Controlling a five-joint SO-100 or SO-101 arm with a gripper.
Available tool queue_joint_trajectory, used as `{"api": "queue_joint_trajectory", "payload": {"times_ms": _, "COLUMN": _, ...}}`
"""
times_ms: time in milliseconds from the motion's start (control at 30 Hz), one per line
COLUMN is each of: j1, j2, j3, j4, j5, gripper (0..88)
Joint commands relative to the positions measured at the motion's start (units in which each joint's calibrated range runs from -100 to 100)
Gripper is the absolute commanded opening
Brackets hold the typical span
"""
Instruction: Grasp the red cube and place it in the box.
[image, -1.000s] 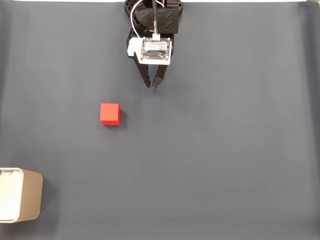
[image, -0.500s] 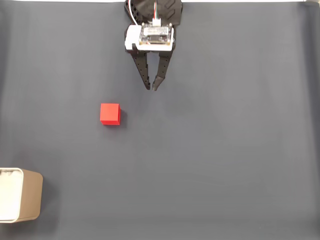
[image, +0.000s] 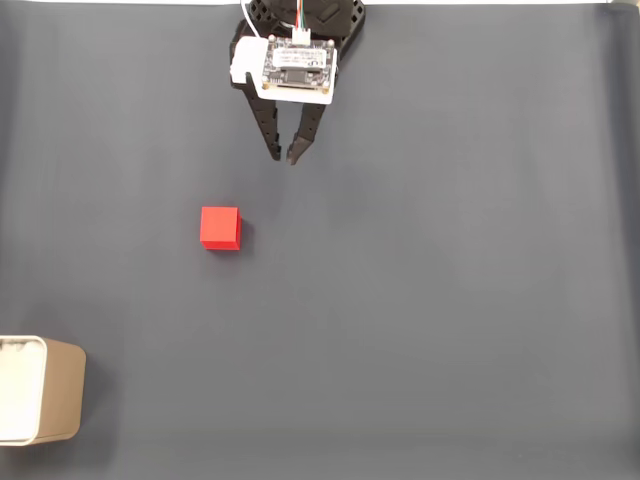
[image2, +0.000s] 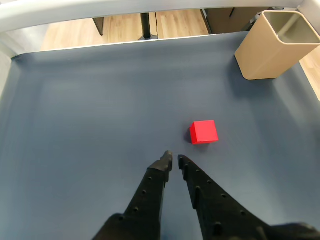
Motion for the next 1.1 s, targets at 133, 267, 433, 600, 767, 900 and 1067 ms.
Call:
{"api": "queue_joint_trajectory", "payload": {"times_ms": 133, "j1": 4.7, "j2": 5.1, "j3": -7.8, "j4": 4.1, "j5": 2.2, "gripper": 1.9}}
{"api": "queue_joint_trajectory", "payload": {"times_ms": 267, "j1": 7.3, "j2": 7.6, "j3": -10.1, "j4": 4.8, "j5": 3.8, "gripper": 3.7}}
{"api": "queue_joint_trajectory", "payload": {"times_ms": 433, "j1": 9.9, "j2": 10.9, "j3": -13.0, "j4": 6.2, "j5": 6.0, "gripper": 6.8}}
{"api": "queue_joint_trajectory", "payload": {"times_ms": 600, "j1": 12.1, "j2": 14.3, "j3": -15.0, "j4": 6.6, "j5": 8.2, "gripper": 10.1}}
{"api": "queue_joint_trajectory", "payload": {"times_ms": 767, "j1": 13.9, "j2": 17.6, "j3": -16.7, "j4": 4.9, "j5": 9.1, "gripper": 15.7}}
{"api": "queue_joint_trajectory", "payload": {"times_ms": 900, "j1": 15.3, "j2": 19.9, "j3": -16.7, "j4": -0.3, "j5": 9.8, "gripper": 21.1}}
{"api": "queue_joint_trajectory", "payload": {"times_ms": 1067, "j1": 16.1, "j2": 23.1, "j3": -16.0, "j4": -4.5, "j5": 11.3, "gripper": 24.6}}
